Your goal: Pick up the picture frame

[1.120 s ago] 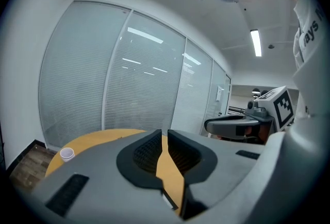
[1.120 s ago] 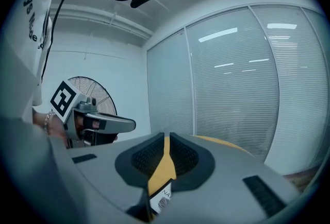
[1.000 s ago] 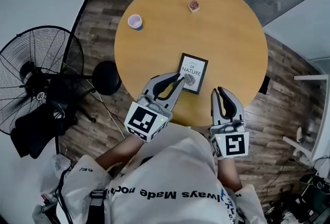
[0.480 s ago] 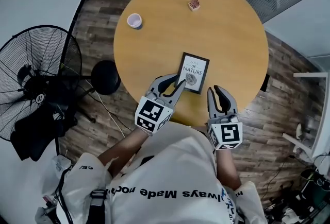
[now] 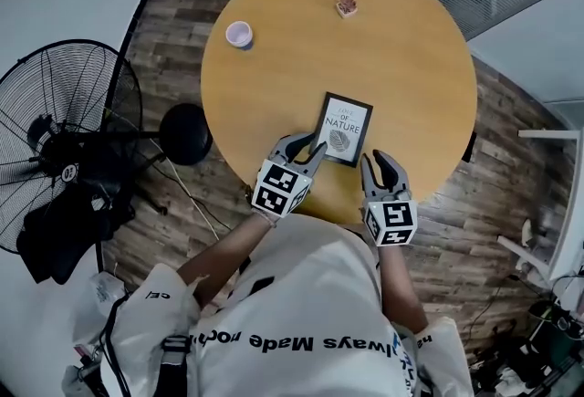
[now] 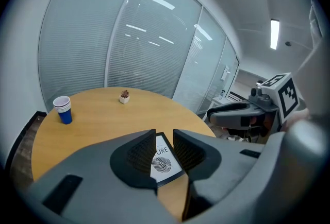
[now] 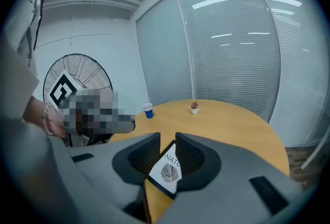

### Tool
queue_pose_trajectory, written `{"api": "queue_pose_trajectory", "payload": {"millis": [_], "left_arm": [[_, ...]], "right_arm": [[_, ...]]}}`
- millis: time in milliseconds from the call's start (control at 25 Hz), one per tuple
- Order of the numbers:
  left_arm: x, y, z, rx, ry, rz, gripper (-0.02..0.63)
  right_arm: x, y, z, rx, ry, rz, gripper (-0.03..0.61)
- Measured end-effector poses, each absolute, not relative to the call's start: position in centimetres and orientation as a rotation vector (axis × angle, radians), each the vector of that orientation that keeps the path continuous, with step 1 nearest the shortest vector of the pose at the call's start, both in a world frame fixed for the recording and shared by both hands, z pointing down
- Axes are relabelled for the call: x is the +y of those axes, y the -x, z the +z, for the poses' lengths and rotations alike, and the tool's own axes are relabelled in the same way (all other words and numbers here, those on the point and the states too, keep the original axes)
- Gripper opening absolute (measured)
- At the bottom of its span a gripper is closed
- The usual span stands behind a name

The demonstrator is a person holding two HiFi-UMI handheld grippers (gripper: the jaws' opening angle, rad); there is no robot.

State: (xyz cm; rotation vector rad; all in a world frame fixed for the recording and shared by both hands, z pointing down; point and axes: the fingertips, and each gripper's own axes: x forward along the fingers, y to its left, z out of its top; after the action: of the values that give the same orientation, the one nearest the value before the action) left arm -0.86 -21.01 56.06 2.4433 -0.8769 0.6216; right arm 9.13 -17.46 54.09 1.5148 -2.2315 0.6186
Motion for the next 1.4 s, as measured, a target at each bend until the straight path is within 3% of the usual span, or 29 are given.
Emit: {"api": "queue_pose_trajectory", "payload": {"millis": [1400], "left_arm": [[-21.8,1.2,73.2,-0.801,-2.22,0.896,0.101]], "right_arm": [[-18.6,-10.5,71.3,-1.986,-1.388,0.833,0.123]]}}
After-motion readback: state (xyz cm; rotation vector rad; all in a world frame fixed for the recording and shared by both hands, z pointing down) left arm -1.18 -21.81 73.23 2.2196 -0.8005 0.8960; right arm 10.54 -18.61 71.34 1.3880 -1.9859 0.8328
